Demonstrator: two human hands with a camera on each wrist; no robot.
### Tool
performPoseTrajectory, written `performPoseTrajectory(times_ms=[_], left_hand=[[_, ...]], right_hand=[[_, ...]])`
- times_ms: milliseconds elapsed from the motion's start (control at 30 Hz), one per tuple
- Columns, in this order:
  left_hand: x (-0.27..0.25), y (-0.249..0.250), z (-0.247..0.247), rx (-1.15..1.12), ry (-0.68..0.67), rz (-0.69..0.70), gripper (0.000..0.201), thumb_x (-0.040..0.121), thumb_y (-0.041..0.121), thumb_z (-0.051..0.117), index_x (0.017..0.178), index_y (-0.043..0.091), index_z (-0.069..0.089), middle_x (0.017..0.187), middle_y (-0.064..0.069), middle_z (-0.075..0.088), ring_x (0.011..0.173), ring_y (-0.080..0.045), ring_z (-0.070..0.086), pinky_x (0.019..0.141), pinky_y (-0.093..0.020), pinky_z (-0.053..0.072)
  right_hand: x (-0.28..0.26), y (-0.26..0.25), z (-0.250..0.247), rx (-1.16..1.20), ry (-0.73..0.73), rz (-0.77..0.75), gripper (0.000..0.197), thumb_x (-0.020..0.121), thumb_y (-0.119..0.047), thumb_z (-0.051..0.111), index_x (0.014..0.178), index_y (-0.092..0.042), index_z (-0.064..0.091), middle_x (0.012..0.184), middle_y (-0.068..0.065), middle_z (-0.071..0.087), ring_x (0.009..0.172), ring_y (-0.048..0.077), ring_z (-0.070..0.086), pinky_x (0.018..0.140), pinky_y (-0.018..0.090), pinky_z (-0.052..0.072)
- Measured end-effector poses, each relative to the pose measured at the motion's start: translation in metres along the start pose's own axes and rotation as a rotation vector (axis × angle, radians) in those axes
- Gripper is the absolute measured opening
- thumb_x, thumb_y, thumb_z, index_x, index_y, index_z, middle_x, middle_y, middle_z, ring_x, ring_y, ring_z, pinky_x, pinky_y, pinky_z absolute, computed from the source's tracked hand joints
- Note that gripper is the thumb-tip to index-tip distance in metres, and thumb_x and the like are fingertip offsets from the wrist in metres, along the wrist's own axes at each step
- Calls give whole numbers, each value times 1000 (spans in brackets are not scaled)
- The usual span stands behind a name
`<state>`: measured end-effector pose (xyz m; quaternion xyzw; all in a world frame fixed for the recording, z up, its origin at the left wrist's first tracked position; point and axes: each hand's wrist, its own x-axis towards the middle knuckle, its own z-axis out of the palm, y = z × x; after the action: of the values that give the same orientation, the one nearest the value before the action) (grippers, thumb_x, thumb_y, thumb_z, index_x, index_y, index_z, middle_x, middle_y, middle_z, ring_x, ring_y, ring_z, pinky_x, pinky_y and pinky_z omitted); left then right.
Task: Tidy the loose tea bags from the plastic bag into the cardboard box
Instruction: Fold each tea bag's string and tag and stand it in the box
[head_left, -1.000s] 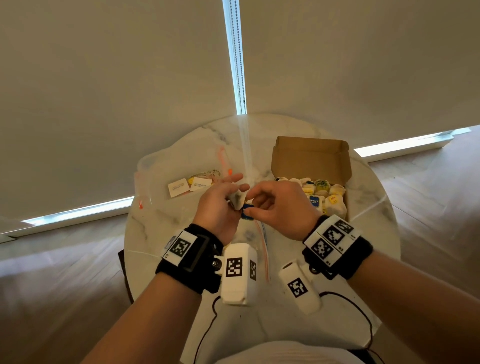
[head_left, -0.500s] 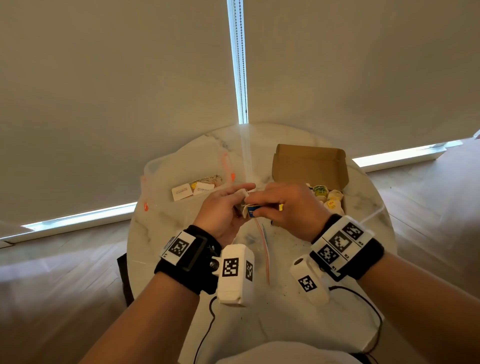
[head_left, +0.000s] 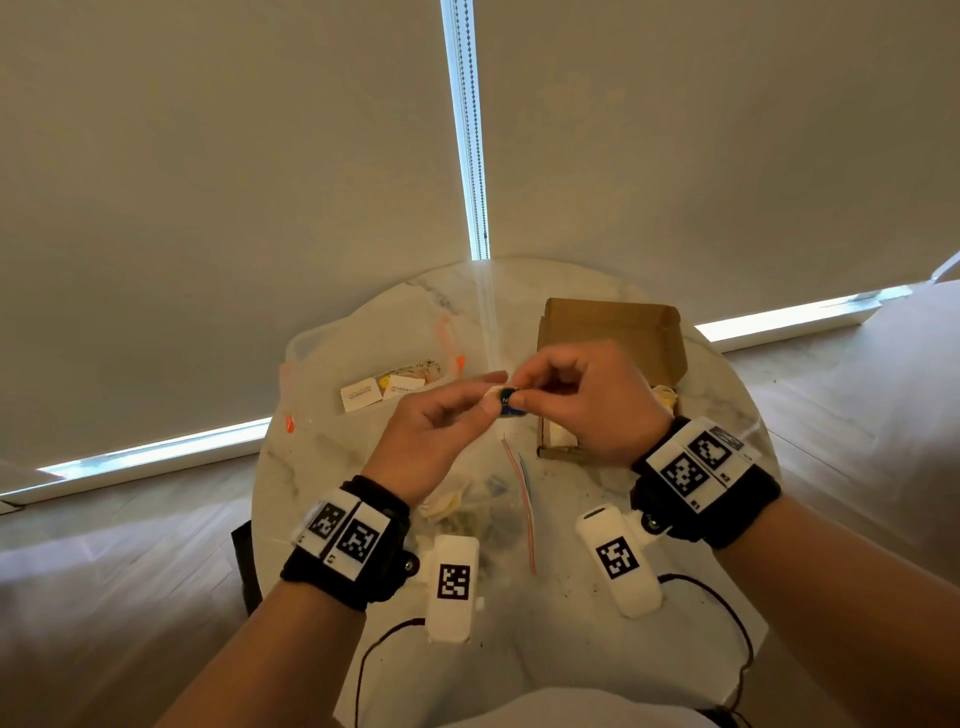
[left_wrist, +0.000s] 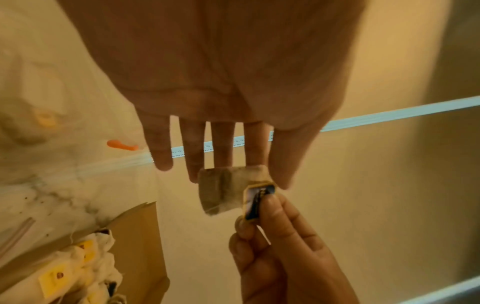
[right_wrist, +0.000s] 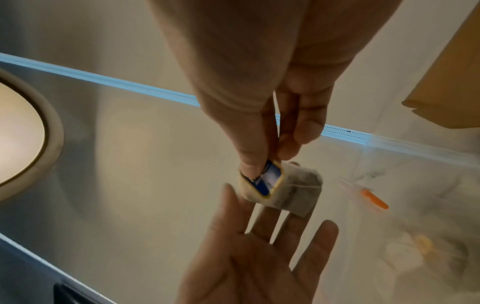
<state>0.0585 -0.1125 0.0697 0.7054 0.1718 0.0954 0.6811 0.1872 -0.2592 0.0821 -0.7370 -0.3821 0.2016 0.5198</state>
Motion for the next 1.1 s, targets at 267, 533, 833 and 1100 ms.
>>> performPoseTrajectory(times_ms=[267, 533, 833, 1100], left_hand=[[5, -5, 3, 123, 82, 32, 22, 94, 5, 62, 95, 20, 76, 89, 4, 78, 88, -15, 73, 82, -31, 58], [2, 3, 7, 56, -18, 18, 20, 91, 0, 63, 99, 14, 76, 94, -5, 77, 91, -23, 74, 82, -32, 59], [11, -2, 14, 124, 1, 13, 23, 86, -2, 70, 99, 17, 74, 93, -4, 77, 89, -22, 74, 86, -38, 59], [12, -20, 0, 101, 119, -112, 19, 91, 2, 64, 97, 17, 73, 98, -1, 76, 92, -21, 72, 79, -33, 59]], right_hand=[[-4, -9, -5, 71, -2, 96, 24, 74, -7, 82, 91, -4, 65, 68, 8, 73, 57, 24, 68, 57, 35, 58], [-3, -7, -10, -163, -40, 42, 15, 77, -23, 82, 91, -20, 76, 66, -1, 70, 57, 15, 62, 57, 32, 53], [6, -4, -31, -164, -177, 159, 9, 79, -20, 80, 84, -16, 74, 81, -1, 74, 75, 15, 70, 70, 27, 58], [22, 102, -103, -328, 91, 528, 9, 87, -10, 71, 87, -13, 63, 84, 8, 72, 65, 18, 71, 57, 27, 57]])
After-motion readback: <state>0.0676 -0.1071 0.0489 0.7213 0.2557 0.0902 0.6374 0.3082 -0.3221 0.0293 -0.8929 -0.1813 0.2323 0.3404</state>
